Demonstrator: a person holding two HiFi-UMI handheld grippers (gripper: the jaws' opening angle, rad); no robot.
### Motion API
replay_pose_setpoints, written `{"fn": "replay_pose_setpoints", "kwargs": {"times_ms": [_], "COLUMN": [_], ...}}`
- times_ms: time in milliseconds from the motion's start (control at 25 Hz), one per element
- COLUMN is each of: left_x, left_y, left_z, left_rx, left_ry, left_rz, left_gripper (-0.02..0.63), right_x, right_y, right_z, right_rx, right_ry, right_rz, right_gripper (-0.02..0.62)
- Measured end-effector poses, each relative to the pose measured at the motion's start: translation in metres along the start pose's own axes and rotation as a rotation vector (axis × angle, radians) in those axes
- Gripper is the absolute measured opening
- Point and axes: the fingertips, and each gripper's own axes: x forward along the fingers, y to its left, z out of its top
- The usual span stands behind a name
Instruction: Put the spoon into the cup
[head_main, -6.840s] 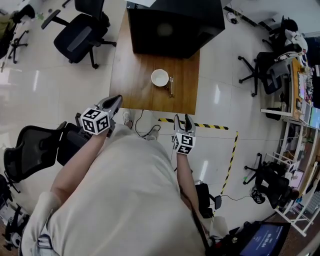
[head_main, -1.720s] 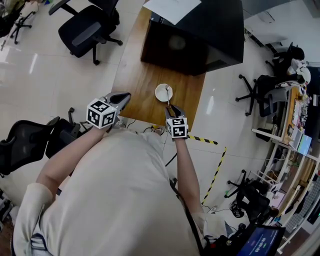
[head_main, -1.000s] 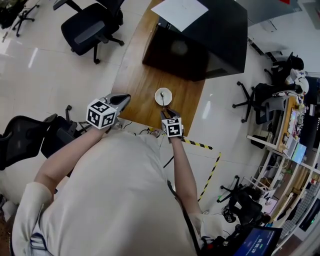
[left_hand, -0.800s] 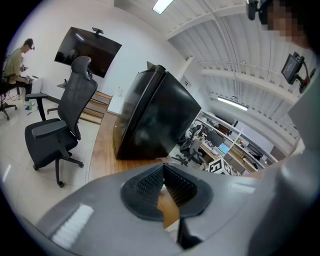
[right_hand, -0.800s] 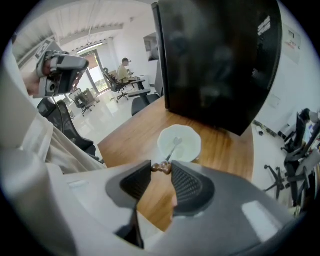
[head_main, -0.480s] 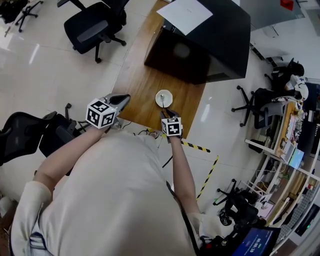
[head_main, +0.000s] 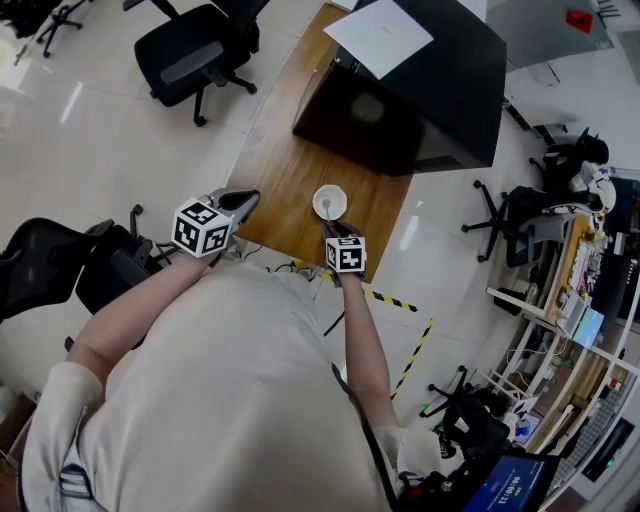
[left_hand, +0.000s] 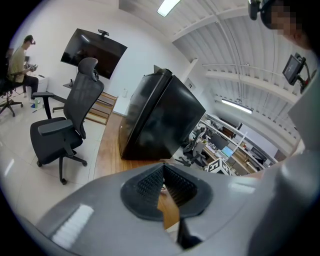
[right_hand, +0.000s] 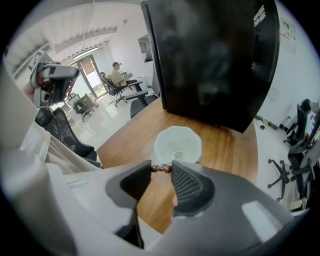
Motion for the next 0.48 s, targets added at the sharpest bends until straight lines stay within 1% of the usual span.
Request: {"fn": "replay_pose_setpoints", "kwargs": {"times_ms": [280,480], "left_x": [-0.0034,-0.0059], "left_y": [0.0049,0.0095], "left_z": [0.0038,0.0047], "left_rx": [-0.011,-0.020], "left_ry": [-0.017,-0.031], "left_rz": [0.013,0.018], "left_gripper": [0.000,0.000], "right_x": [0.0036,0.0096], "right_y": [-0.0013,-0.0075], "right_z": [0.0040,0.0013], "right_rx": [0.003,0.013], "right_ry": [0.008,0.024], "right_rz": [0.014,0.005], "right_gripper": [0.130,0.130]}}
